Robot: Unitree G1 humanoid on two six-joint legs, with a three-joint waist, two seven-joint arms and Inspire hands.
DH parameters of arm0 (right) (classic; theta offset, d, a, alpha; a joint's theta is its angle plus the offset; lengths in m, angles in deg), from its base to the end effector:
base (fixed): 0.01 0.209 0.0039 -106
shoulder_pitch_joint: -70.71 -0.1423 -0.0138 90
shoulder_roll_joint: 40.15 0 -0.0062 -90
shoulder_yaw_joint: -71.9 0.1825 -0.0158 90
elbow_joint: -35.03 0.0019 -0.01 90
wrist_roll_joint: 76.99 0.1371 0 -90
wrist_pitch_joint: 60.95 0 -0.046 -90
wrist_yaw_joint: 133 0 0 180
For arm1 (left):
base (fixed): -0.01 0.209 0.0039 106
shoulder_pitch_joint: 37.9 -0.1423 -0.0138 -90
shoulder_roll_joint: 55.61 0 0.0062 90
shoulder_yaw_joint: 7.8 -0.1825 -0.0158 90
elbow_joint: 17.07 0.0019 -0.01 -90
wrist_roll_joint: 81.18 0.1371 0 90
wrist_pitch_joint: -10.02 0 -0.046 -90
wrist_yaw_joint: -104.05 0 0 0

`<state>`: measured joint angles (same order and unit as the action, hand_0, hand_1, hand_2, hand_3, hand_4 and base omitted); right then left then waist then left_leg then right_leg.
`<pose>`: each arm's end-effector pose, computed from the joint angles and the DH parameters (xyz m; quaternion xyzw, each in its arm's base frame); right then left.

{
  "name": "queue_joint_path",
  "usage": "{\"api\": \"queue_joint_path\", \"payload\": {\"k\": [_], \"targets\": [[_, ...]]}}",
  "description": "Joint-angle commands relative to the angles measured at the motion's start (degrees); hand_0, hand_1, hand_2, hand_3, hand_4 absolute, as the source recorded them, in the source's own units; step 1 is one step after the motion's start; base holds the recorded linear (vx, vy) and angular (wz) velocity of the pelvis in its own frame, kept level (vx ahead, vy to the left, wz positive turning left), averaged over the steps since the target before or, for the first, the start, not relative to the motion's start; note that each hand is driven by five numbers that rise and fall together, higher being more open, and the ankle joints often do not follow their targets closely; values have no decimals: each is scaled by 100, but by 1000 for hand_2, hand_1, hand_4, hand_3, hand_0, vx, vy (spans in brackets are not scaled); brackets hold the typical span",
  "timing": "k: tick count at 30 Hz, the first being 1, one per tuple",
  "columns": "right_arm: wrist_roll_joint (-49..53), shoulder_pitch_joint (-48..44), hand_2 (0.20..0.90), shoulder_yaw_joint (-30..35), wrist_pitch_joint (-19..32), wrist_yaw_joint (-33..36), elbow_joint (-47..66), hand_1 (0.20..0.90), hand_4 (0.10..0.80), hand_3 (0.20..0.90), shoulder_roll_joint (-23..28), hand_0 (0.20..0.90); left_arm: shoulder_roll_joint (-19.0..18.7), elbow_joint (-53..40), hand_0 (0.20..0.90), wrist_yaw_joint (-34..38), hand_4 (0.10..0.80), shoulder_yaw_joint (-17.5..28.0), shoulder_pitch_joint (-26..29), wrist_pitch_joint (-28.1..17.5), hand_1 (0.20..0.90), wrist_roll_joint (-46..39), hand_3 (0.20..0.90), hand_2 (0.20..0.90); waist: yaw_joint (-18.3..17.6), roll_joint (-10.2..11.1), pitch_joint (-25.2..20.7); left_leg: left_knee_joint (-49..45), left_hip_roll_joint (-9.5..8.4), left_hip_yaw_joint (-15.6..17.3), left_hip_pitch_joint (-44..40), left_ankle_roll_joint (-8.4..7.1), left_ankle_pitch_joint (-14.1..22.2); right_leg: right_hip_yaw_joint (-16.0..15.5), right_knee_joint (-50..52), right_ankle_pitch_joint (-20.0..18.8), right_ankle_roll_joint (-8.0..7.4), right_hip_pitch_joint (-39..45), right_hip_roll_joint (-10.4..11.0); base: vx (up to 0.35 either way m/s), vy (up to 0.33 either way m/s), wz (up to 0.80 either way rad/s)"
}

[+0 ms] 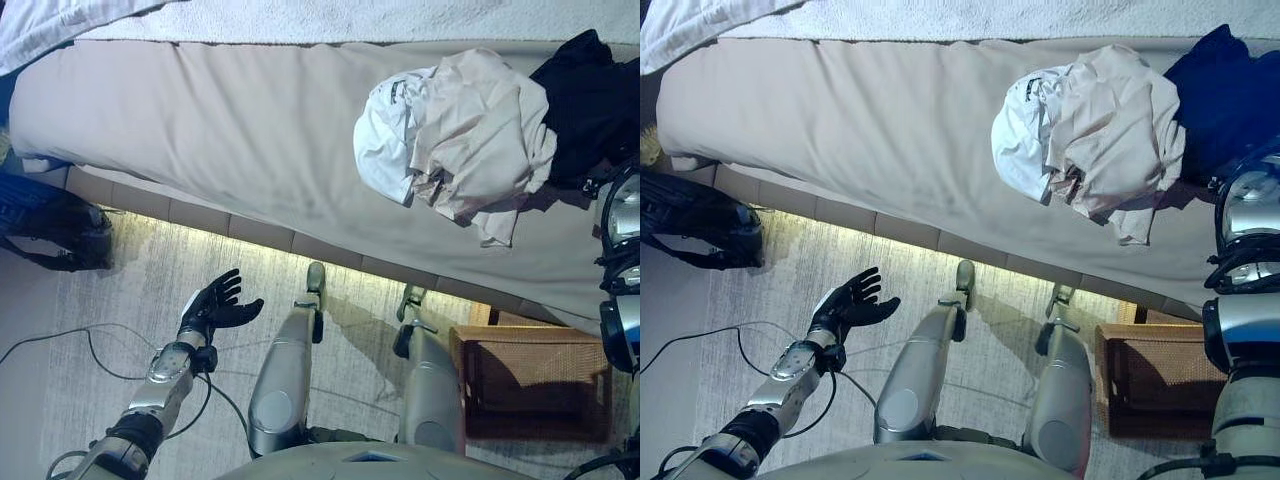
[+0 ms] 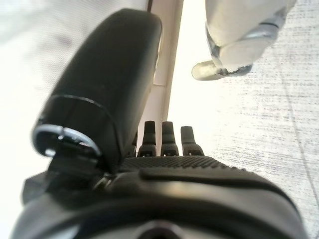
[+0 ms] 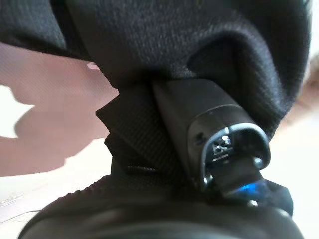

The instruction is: Pick up the clothes from the bed and place them into the basket

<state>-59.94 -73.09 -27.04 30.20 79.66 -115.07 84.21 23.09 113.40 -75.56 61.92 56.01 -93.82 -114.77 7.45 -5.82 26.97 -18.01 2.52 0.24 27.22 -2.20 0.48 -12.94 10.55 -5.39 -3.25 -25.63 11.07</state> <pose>0.3067 -0.3462 0.2045 -0.2089 -0.0570 -0.4758 0.8525 0.1720 0.2406 -0.0404 0.0160 0.2310 0.0233 0.9725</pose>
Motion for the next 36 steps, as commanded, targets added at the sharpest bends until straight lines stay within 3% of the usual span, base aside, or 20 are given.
{"api": "queue_joint_path", "payload": {"k": [1, 9, 17, 26, 36], "targets": [[133, 122, 300, 109, 873, 796, 740, 300, 100, 200, 281, 300, 19, 301, 900, 139, 800, -106, -375, -326, 900, 191, 900, 900, 57, 118, -675, 604, -126, 317, -27, -102, -543, -279, 11, 295, 200, 338, -550, 4, 56, -8], [225, 736, 300, 676, 1397, 1036, 1472, 300, 100, 200, 35, 300, 274, 642, 900, 91, 800, -26, -452, -465, 900, 414, 900, 900, 1, 214, -899, 1072, -88, 403, -647, -106, -503, -242, -328, 337, 117, 909, -548, 12, 57, -3], [-134, 2660, 300, 1535, 1817, 891, 2746, 300, 100, 200, -605, 300, 600, 956, 900, 19, 800, 384, -876, -383, 900, 882, 900, 900, -250, 430, -1544, 1764, -87, 604, -1675, -75, -498, -129, -950, 182, -42, 1817, -544, 108, 80, -5], [-1180, 4698, 300, 2120, 1954, 822, 4777, 300, 100, 200, -1526, 300, 1020, 1270, 900, 76, 800, 770, -1150, -102, 900, 1448, 900, 900, -664, 625, -2221, 2212, -115, 807, -2608, 7, -430, 52, -1264, 15, -170, 2440, -585, 115, 78, -14], [-1128, 5603, 300, 2405, 1730, 125, 5433, 300, 100, 200, -2160, 300, 1249, 1469, 900, 90, 800, 951, -986, 81, 900, 1878, 900, 900, -1110, 700, -2481, 2262, -116, 1092, -3079, 60, -240, 223, -1304, -46, -283, 2680, -536, 23, 42, -13]]}}
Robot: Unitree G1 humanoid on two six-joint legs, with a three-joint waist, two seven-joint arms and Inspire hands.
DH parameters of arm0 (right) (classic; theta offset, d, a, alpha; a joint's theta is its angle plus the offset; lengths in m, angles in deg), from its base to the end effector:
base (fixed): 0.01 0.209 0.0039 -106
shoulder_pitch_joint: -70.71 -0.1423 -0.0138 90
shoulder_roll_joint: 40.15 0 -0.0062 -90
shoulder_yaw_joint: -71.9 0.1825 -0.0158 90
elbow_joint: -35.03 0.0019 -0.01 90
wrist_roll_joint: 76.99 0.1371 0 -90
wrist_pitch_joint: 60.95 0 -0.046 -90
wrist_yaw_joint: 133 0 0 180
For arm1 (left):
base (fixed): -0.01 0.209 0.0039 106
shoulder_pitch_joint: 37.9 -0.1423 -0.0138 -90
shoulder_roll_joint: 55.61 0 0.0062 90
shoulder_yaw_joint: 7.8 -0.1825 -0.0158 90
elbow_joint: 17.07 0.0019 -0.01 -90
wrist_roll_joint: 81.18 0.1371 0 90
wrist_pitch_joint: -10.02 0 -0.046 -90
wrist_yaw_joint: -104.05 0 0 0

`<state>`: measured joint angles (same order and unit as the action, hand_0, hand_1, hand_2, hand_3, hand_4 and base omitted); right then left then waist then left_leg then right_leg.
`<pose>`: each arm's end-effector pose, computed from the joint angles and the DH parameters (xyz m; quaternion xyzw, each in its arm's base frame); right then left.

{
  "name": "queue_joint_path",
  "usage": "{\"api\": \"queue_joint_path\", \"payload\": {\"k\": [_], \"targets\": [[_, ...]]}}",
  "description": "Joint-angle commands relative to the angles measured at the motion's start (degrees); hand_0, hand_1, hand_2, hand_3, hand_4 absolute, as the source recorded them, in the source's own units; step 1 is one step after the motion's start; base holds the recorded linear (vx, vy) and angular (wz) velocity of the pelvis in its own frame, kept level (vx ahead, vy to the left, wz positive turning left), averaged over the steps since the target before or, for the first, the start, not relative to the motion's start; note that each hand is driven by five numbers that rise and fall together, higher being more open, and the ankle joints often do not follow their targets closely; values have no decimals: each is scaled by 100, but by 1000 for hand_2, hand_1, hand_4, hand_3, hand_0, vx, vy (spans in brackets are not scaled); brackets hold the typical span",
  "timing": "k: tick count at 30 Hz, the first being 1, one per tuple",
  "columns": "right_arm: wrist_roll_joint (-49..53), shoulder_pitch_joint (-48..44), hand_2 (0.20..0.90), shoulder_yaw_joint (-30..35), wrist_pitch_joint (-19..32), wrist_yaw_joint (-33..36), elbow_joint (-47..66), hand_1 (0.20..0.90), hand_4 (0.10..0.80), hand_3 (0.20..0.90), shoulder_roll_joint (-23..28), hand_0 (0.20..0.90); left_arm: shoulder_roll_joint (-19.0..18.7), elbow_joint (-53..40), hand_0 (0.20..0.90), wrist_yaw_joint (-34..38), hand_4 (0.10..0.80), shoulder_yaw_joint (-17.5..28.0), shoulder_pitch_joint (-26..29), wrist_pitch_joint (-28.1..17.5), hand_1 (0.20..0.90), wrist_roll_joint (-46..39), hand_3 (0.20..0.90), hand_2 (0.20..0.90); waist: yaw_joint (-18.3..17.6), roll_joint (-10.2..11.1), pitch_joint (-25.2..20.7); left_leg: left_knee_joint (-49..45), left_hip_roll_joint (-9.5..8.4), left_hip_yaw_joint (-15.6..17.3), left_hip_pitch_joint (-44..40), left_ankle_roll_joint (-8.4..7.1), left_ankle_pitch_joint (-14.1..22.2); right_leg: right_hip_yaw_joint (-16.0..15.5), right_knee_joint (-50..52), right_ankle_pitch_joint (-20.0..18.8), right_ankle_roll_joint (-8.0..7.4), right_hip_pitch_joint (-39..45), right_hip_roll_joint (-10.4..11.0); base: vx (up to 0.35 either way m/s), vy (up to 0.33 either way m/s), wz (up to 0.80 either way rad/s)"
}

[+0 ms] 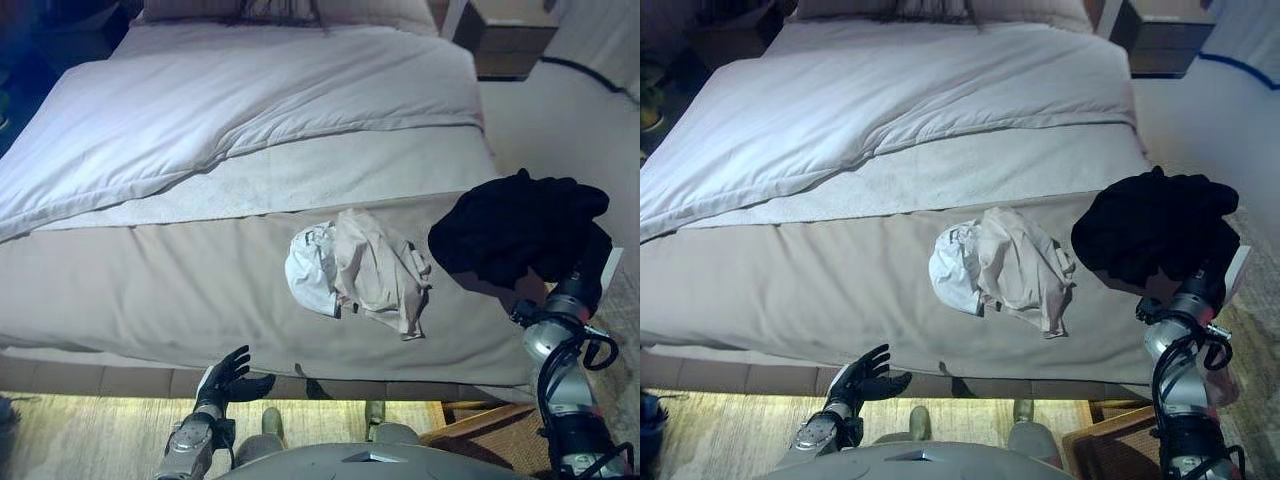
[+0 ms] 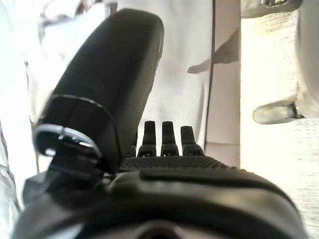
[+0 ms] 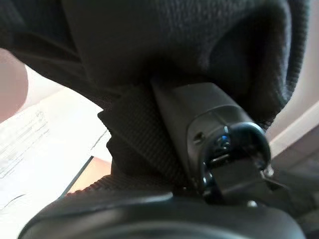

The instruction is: Pick up the clothes from the bed and place them into the basket

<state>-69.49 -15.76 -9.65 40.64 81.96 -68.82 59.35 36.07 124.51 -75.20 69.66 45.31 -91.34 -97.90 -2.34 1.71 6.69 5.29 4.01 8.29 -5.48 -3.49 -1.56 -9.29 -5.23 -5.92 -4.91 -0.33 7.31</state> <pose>0.1793 -0.2752 0.0355 -0.1589 -0.0232 -0.3835 0.9095 0.0889 0.2080 -0.0973 0.0286 0.4051 0.0374 0.9130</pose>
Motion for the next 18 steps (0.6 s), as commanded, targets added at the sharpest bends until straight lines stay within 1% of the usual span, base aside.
{"api": "queue_joint_path", "payload": {"k": [1, 3, 6, 8, 10, 11, 12, 13, 14, 15, 16, 17, 18], "targets": [[-171, -90, 300, 680, 694, -139, 823, 300, 100, 200, 304, 300, -51, 353, 900, 49, 800, 198, 86, -151, 900, 208, 900, 900, -141, -50, -455, -72, -266, 302, 181, 192, -31, -137, 280, 7, -121, 154, -156, 12, -4, -17], [17, 82, 300, 701, 641, -297, 884, 300, 100, 200, 223, 300, -70, 326, 900, 50, 800, 224, 110, -103, 900, 239, 900, 900, -208, -40, -469, -78, -265, 361, 115, 212, -3, -100, 296, 1, -139, 173, -151, 9, -24, -19], [214, 206, 300, 684, 579, -392, 921, 300, 100, 200, 121, 300, -89, 312, 900, 32, 800, 275, 146, -90, 900, 247, 900, 900, -275, -21, -471, -140, -259, 424, 68, 217, 41, -35, 341, 46, -120, 184, -165, -8, -33, -17], [309, 322, 300, 608, 511, -467, 981, 300, 100, 200, 6, 300, -75, 297, 900, 51, 800, 320, 125, -99, 900, 293, 900, 900, -329, 11, -441, -395, -235, 466, 101, 212, 134, 18, 432, 87, -78, 172, -173, -21, -59, -17], [527, 471, 300, 529, 452, -562, 1064, 300, 100, 200, -89, 300, -43, 259, 900, 77, 800, 365, 71, -128, 900, 318, 900, 900, -387, 79, -378, -909, -159, 509, 210, 147, 254, 26, 508, 111, -3, 163, -160, -43, -71, -6], [550, 521, 300, 446, 442, -559, 1049, 300, 100, 200, -136, 300, -2, 267, 900, 84, 800, 372, 48, -184, 900, 327, 900, 900, -399, 127, -319, -1274, -85, 481, 330, 91, 233, 35, 533, 124, 64, 180, -165, -41, -54, -11], [667, 567, 300, 383, 428, -566, 1019, 300, 100, 200, -162, 300, 26, 266, 900, 89, 800, 354, 34, -229, 900, 319, 900, 900, -395, 167, -254, -1719, -7, 373, 510, 26, 64, 76, 541, 123, 131, 207, -187, -37, -48, -27], [726, 594, 300, 349, 417, -569, 1003, 300, 100, 200, -174, 300, 38, 263, 900, 85, 800, 341, 24, -256, 900, 307, 900, 900, -392, 177, -220, -1991, 29, 258, 664, -13, -27, 102, 544, 117, 171, 214, -214, -32, 1, -39], [758, 632, 300, 212, 432, -517, 925, 300, 100, 200, -185, 300, 81, 267, 900, 81, 800, 330, -8, -334, 900, 214, 900, 900, -327, 177, -101, -2357, -59, -196, 952, -4, -164, 302, 546, 104, 219, 273, -271, -32, 86, -40], [893, 612, 300, 98, 414, -543, 836, 300, 100, 200, -204, 300, 94, 286, 900, 74, 800, 320, -23, -380, 900, 98, 900, 900, -283, 162, -78, -2266, -230, -513, 1080, 59, -238, 490, 553, 84, 220, 247, -296, 6, 236, -53], [958, 410, 300, -221, 354, -731, 632, 300, 100, 200, -209, 300, 152, 315, 900, 150, 800, 231, -98, -513, 900, -267, 900, 900, -48, 68, -21, -1587, -716, -1613, 972, 328, 41, 1111, 572, 44, 151, 136, -394, 2, 228, -59], [946, 355, 300, -294, 339, -747, 608, 300, 100, 200, -209, 300, 155, 308, 900, 158, 800, 206, -101, -519, 900, -314, 900, 900, -17, 50, -24, -1434, -783, -1777, 960, 363, 12, 1211, 572, 20, 144, 80, -416, -4, 208, -130], [984, 241, 300, -460, 258, -731, 567, 300, 100, 200, -210, 300, 162, 295, 900, 161, 800, 143, -107, -535, 900, -362, 900, 900, 54, -5, -20, -1149, -891, -2102, 903, 429, -35, 1415, 586, 2, 136, -13, -483, -78, 142, -225]]}}
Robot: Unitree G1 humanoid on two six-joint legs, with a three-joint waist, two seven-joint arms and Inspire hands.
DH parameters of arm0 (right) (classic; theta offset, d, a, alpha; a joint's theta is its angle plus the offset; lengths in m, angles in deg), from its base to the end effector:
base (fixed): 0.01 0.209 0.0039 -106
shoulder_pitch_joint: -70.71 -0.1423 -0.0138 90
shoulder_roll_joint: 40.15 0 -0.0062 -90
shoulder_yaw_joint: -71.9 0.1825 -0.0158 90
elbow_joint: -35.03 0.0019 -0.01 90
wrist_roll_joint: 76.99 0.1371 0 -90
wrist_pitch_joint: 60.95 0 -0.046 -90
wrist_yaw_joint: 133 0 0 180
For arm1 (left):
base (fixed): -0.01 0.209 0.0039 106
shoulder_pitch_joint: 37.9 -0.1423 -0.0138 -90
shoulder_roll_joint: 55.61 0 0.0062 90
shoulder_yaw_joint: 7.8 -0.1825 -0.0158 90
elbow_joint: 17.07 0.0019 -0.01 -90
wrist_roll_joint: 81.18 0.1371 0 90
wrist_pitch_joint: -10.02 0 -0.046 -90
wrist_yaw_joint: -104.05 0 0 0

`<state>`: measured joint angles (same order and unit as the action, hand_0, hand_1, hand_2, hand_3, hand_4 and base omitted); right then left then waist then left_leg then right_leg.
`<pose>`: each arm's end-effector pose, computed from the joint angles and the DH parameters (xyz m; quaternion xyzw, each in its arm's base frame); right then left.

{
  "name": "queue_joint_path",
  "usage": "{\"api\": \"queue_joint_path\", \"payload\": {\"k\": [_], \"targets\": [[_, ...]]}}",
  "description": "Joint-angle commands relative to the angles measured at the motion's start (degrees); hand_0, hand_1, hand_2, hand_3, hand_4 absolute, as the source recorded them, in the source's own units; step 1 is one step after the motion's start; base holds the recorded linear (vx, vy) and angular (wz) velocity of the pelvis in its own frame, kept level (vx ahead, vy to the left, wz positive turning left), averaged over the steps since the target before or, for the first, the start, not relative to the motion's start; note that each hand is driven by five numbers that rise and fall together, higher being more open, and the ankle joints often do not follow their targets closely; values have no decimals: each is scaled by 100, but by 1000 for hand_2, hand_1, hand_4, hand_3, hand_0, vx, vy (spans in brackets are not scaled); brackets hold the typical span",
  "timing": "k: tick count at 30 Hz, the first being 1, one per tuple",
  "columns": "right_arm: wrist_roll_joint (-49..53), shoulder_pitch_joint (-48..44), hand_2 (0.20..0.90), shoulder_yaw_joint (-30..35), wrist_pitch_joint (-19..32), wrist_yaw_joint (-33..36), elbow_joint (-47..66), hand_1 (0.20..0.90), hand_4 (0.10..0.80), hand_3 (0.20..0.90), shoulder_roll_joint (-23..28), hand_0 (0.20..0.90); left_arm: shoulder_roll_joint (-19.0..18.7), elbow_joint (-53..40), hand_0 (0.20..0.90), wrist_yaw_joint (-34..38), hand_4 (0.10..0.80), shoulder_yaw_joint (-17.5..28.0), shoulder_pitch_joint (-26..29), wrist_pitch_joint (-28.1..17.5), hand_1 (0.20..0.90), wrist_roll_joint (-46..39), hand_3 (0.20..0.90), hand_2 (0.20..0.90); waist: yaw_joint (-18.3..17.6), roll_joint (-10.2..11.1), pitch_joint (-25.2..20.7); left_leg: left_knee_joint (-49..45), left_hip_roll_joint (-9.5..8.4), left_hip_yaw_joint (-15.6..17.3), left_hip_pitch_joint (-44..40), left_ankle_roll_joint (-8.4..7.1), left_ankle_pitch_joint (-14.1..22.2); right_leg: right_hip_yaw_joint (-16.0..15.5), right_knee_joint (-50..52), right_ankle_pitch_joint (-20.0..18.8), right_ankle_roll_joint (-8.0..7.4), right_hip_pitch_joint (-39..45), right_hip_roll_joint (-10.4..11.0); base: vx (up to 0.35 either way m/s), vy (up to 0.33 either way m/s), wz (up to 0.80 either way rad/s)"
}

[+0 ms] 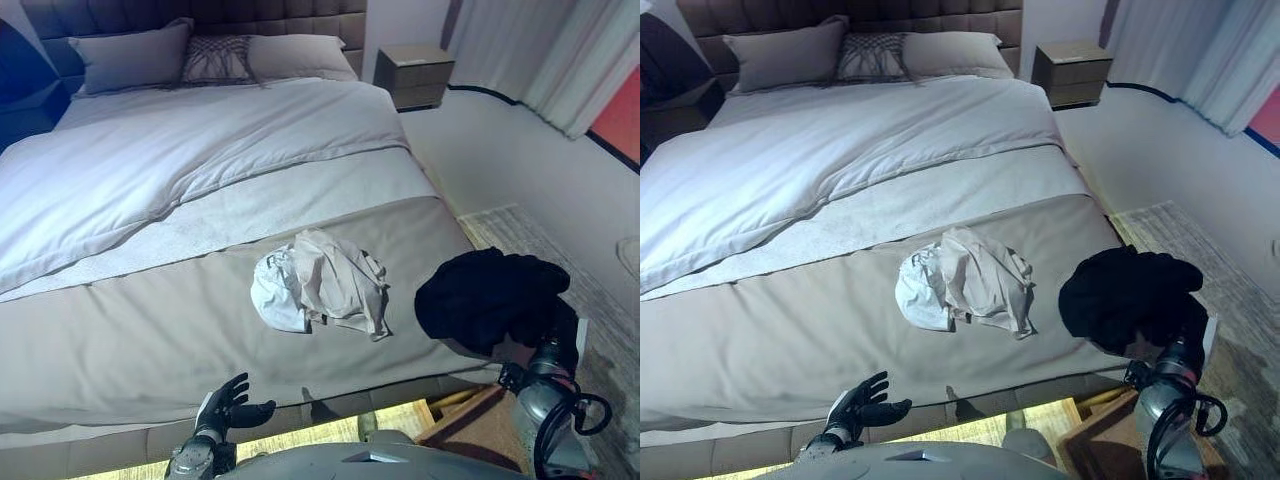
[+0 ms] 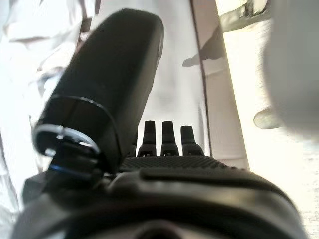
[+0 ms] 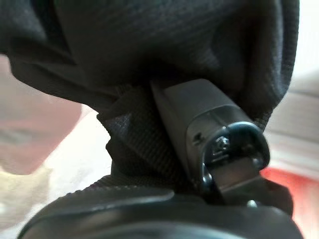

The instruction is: Pick up the clothes from the bed and place them into the basket

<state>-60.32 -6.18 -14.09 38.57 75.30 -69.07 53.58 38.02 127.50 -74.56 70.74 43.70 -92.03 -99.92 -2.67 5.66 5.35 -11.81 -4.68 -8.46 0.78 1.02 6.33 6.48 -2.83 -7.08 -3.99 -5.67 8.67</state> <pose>0.1356 -0.2506 -0.0088 -0.0662 0.1206 -0.3350 0.9321 0.0717 0.2028 -0.1047 0.0009 0.4322 0.0665 0.8993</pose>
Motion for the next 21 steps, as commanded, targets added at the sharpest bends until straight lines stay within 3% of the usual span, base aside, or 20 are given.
{"api": "queue_joint_path", "payload": {"k": [1, 3, 5, 6, 9, 10, 14, 17, 21], "targets": [[33, -860, 300, -278, 392, 35, 458, 300, 100, 200, 280, 300, -68, 39, 900, 67, 800, -31, 106, -443, 900, -196, 900, 900, 116, -476, 104, 812, -86, -534, 194, 40, -844, -62, 422, 130, -10, 366, -618, -96, 185, -275], [42, -830, 300, -500, 289, -109, 283, 300, 100, 200, 204, 300, -210, 160, 900, -141, 800, -140, 213, -440, 900, -145, 900, 900, 21, -560, 125, 1019, -36, -344, 135, 65, -843, -120, 469, -30, -204, 78, -400, -113, 170, -220], [24, -900, 300, -688, 323, -365, -42, 300, 100, 200, 132, 300, -313, 227, 900, -149, 800, -228, 260, -504, 900, -153, 900, 900, -21, -612, 146, 1252, 3, -203, 41, 79, -839, -244, 473, -206, -374, -201, -229, -123, 101, -100], [16, -971, 300, -779, 245, -597, -229, 300, 100, 200, 87, 300, -390, 246, 900, -116, 800, -233, 204, -559, 900, -145, 900, 900, 30, -632, 174, 1353, 47, 5, -34, 59, -829, -652, 653, -329, -452, -399, -77, -150, 83, -76], [-8, -1247, 300, -1063, 90, -875, -529, 300, 100, 200, -32, 300, -458, 112, 900, 1, 800, 34, 10, -593, 900, -346, 900, 900, 452, -711, 166, 1503, 228, 644, 24, 15, -997, -1824, 1224, -142, -425, -254, 138, -224, 73, -145], [-8, -1260, 300, -1079, 86, -873, -544, 300, 100, 200, -37, 300, -461, 102, 900, 2, 800, 45, -2, -593, 900, -345, 900, 900, 482, -712, 173, 1518, 236, 673, 4, 13, -997, -1845, 1264, -105, -422, -233, 144, -215, 30, -182], [-96, -1525, 300, -1553, -80, -701, -956, 300, 100, 200, -170, 300, -473, 148, 900, 113, 800, 177, 37, -504, 900, -432, 900, 900, 1116, -705, 14, 1436, 388, 1182, 415, 16, -1180, -2643, 1658, 382, -344, 496, 323, -111, -39, -111], [-13, -1622, 300, -1825, -16, -563, -1305, 300, 100, 200, -296, 300, -429, 350, 900, 185, 800, 335, 127, -504, 900, -435, 900, 900, 1363, -467, -54, 1261, 551, 1419, 728, -203, -1265, -2820, 600, 637, -299, 1087, 135, 16, -226, -73], [165, -1711, 300, -1918, -125, -607, -1444, 300, 100, 200, -256, 300, -397, 406, 900, 12, 800, 366, 104, -558, 900, -205, 900, 900, 1485, -406, -39, 1034, 738, 1421, 1070, -353, -1361, -2821, 251, 775, -198, 1331, -74, 34, -170, -37]]}}
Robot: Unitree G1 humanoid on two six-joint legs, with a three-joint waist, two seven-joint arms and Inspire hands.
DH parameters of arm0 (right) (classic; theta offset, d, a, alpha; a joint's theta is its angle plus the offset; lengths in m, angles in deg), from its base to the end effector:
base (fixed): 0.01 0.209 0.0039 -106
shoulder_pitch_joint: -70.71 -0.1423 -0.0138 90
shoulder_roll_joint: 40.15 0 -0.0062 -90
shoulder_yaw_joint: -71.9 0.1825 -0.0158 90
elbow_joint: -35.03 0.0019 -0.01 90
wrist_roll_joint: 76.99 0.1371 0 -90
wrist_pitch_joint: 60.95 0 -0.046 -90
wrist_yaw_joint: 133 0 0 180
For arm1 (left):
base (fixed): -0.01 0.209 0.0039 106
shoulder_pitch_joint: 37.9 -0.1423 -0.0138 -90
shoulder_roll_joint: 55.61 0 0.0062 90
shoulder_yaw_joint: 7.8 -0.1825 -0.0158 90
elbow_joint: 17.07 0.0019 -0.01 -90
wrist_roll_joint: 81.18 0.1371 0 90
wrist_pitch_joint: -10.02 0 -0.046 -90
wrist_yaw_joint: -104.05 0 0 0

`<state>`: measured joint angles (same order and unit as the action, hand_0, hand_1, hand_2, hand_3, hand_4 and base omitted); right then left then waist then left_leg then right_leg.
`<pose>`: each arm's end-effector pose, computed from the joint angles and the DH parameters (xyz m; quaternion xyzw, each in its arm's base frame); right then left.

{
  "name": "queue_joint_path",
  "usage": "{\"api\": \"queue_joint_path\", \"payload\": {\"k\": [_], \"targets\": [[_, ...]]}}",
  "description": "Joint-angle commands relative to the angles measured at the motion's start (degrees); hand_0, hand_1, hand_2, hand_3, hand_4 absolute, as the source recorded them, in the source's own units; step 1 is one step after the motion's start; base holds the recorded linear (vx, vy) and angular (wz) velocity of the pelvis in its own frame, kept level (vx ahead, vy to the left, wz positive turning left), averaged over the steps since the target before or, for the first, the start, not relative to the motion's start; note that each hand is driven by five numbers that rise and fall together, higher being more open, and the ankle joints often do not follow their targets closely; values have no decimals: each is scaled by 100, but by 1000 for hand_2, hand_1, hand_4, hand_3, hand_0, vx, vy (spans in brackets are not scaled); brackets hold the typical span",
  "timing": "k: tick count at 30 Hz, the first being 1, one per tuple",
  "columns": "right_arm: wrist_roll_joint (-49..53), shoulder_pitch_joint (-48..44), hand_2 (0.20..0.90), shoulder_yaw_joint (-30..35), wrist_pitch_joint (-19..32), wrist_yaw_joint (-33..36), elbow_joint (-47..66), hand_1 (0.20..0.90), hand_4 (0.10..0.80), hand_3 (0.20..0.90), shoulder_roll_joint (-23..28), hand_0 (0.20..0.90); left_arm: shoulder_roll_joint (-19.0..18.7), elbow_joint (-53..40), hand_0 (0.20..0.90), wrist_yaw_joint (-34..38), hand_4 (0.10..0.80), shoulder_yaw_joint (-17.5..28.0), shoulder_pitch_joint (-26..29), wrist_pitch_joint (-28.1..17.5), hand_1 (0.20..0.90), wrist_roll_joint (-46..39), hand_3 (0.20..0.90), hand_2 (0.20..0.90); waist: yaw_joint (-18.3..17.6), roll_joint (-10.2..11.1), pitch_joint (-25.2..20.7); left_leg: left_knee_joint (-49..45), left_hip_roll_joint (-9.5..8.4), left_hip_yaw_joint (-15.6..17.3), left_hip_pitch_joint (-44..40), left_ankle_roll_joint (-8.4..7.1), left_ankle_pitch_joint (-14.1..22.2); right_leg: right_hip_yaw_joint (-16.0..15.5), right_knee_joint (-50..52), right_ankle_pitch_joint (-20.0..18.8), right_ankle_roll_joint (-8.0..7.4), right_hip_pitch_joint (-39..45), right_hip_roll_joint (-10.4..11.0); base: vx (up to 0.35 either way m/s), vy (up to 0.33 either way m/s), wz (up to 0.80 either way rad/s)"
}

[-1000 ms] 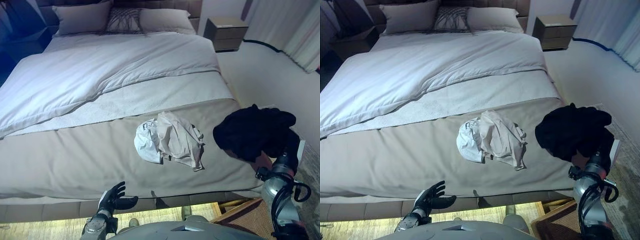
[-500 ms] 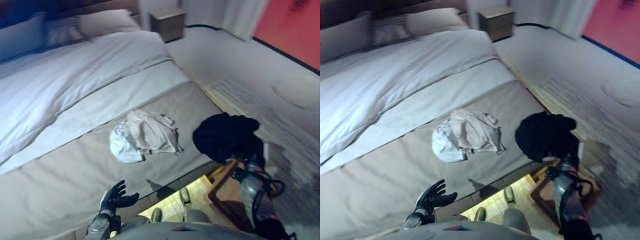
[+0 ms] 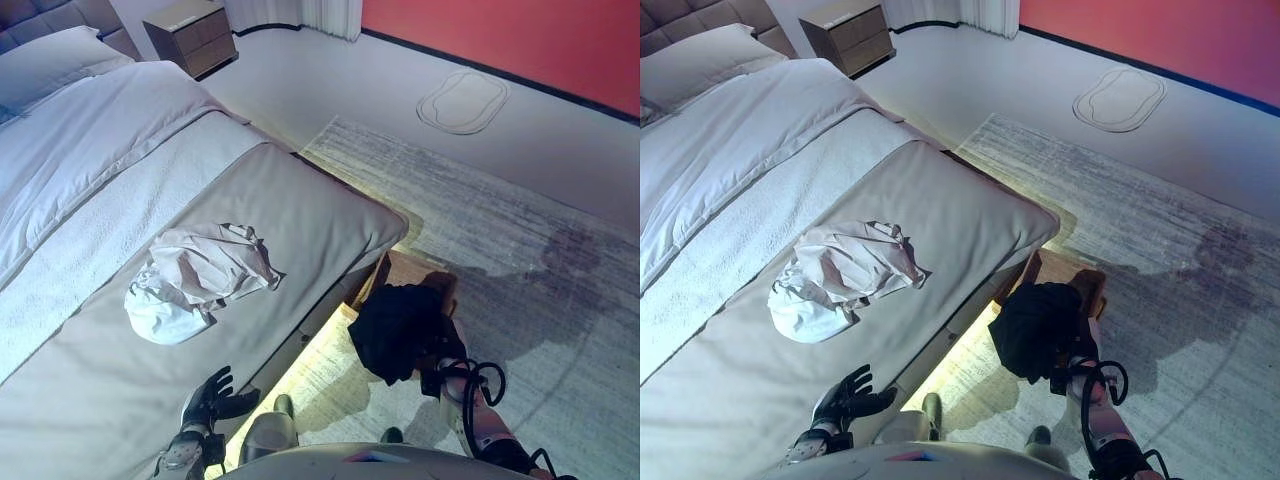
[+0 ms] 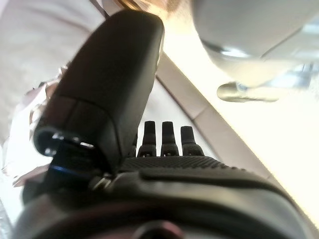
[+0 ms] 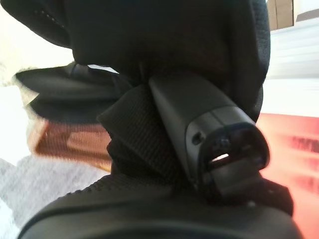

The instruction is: Pick up the clothes from the bed and place them into the basket

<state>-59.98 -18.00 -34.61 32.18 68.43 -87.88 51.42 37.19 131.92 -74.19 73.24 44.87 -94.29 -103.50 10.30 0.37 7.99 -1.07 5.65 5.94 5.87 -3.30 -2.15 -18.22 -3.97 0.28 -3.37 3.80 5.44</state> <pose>0.1563 -0.1921 -0.0548 -0.0963 0.2800 -0.1312 0.9461 0.0683 0.2161 -0.1057 -0.0143 0.4313 0.1189 0.8942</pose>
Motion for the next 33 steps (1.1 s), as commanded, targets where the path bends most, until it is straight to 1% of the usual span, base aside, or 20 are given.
{"api": "queue_joint_path", "payload": {"k": [1, 2, 3, 4, 5, 6, 7, 8, 9, 10, 12, 15, 16, 20, 23, 26, 30, 33], "targets": [[193, -572, 300, 142, 472, 108, 353, 300, 100, 200, -55, 300, -281, 30, 900, 19, 800, 57, -17, -387, 900, 146, 900, 900, 225, 118, -297, -79, -251, -29, 612, 41, -537, -416, 314, 45, -234, 428, 228, 36, -93, -34], [185, -580, 300, 145, 475, 120, 338, 300, 100, 200, -58, 300, -276, 40, 900, 26, 800, 52, -15, -400, 900, 134, 900, 900, 225, 115, -294, -89, -246, -38, 621, 35, -539, -431, 307, 45, -229, 435, 224, 46, -97, -22], [226, -619, 300, 175, 424, 257, 288, 300, 100, 200, -30, 300, -246, -1, 900, -17, 800, 39, -43, -413, 900, 215, 900, 900, 248, 96, -220, -251, -226, -54, 598, 27, -448, -549, 386, 64, -187, 396, 267, 14, -42, -1], [257, -636, 300, 212, 460, 296, 224, 300, 100, 200, -13, 300, -227, -19, 900, -52, 800, 18, -52, -427, 900, 260, 900, 900, 263, 81, -193, -438, -253, -123, 685, 14, -409, -561, 399, 30, -165, 357, 285, 24, -39, 23], [212, -656, 300, 242, 511, 351, 126, 300, 100, 200, 7, 300, -208, 10, 900, -109, 800, 6, -73, -470, 900, 311, 900, 900, 304, 80, -123, -715, -338, -247, 764, 7, -305, -542, 427, 18, -132, 349, 318, 34, 10, 34], [214, -697, 300, 261, 497, 382, 16, 300, 100, 200, 26, 300, -194, 36, 900, -151, 800, -10, -102, -493, 900, 358, 900, 900, 372, 50, -87, -798, -395, -375, 905, -18, -338, -511, 435, 3, -118, 358, 307, 94, 46, 32], [278, -767, 300, 251, 488, 451, -137, 300, 100, 200, 48, 300, -188, 71, 900, -201, 800, -60, -154, -531, 900, 404, 900, 900, 439, -35, -64, -619, -387, -417, 967, -49, -498, -485, 468, 50, -111, 388, 253, 102, 83, 37], [212, -809, 300, 260, 452, 527, -197, 300, 100, 200, 77, 300, -176, 104, 900, -268, 800, -87, -202, -565, 900, 469, 900, 900, 455, -86, -16, -597, -368, -390, 1032, -41, -538, -455, 546, 113, -83, 379, 254, 129, 117, 26], [167, -808, 300, 290, 393, 565, -225, 300, 100, 200, 113, 300, -189, 126, 900, -305, 800, -115, -238, -540, 900, 576, 900, 900, 490, -153, 13, -635, -328, -424, 1158, -114, -681, -433, 578, 167, -67, 450, 228, 143, 140, 20], [229, -835, 300, 301, 307, 548, -291, 300, 100, 200, 151, 300, -205, 179, 900, -293, 800, -140, -268, -502, 900, 744, 900, 900, 483, -194, 3, -545, -310, -410, 1111, -109, -679, -440, 621, 249, -99, 499, 240, 144, 148, 4], [82, -813, 300, 387, 338, 489, -419, 300, 100, 200, 211, 300, -266, 201, 900, -311, 800, -191, -264, -452, 900, 673, 900, 900, 414, -242, -26, -380, -305, -283, 940, -71, -639, -513, 664, 244, -168, 450, 317, 101, 128, -8], [6, -781, 300, 522, 521, 479, -774, 300, 100, 200, 247, 300, -348, 175, 900, -288, 800, -269, -255, -420, 900, 498, 900, 900, 441, -287, -53, -277, -395, -304, 873, -35, -633, -651, 636, 185, -232, 415, 419, 63, 81, -4], [20, -821, 300, 545, 526, 582, -871, 300, 100, 200, 253, 300, -373, 130, 900, -325, 800, -304, -246, -436, 900, 544, 900, 900, 499, -294, -40, -261, -441, -360, 918, -37, -659, -703, 617, 163, -236, 394, 443, 15, 36, 2], [25, -1022, 300, 598, 530, 818, -1093, 300, 100, 200, 353, 300, -367, 122, 900, -322, 800, -445, -269, -549, 900, 418, 900, 900, 616, -361, 80, -273, -515, -471, 1049, -86, -700, -786, 600, 168, -191, 328, 492, -25, 44, 5], [75, -1220, 300, 717, 533, 919, -1174, 300, 100, 200, 506, 300, -358, 133, 900, -407, 800, -494, -292, -666, 900, 401, 900, 900, 661, -445, 221, -337, -532, -538, 1227, -129, -735, -818, 619, 165, -177, 227, 538, -81, 57, 6], [120, -1673, 300, 857, 603, 945, -1280, 300, 100, 200, 759, 300, -404, 164, 900, -538, 800, -584, -195, -947, 900, 162, 900, 900, 646, -600, 588, -335, -534, -604, 1493, -186, -829, -816, 687, 146, -168, -76, 581, -195, 19, 14], [120, -1873, 300, 923, 638, 1024, -1343, 300, 100, 200, 914, 300, -409, 97, 900, -558, 800, -592, -176, -1025, 900, 50, 900, 900, 637, -670, 815, -303, -534, -623, 1589, -220, -883, -814, 698, 117, -177, -192, 611, -54, 13, 4], [242, -2134, 300, 1002, 613, 1025, -1441, 300, 100, 200, 1166, 300, -448, 31, 900, -681, 800, -659, -116, -1075, 900, -90, 900, 900, 628, -754, 977, -328, -544, -649, 1752, -226, -891, -829, 760, 129, -183, -407, 662, -86, 29, 5]]}}
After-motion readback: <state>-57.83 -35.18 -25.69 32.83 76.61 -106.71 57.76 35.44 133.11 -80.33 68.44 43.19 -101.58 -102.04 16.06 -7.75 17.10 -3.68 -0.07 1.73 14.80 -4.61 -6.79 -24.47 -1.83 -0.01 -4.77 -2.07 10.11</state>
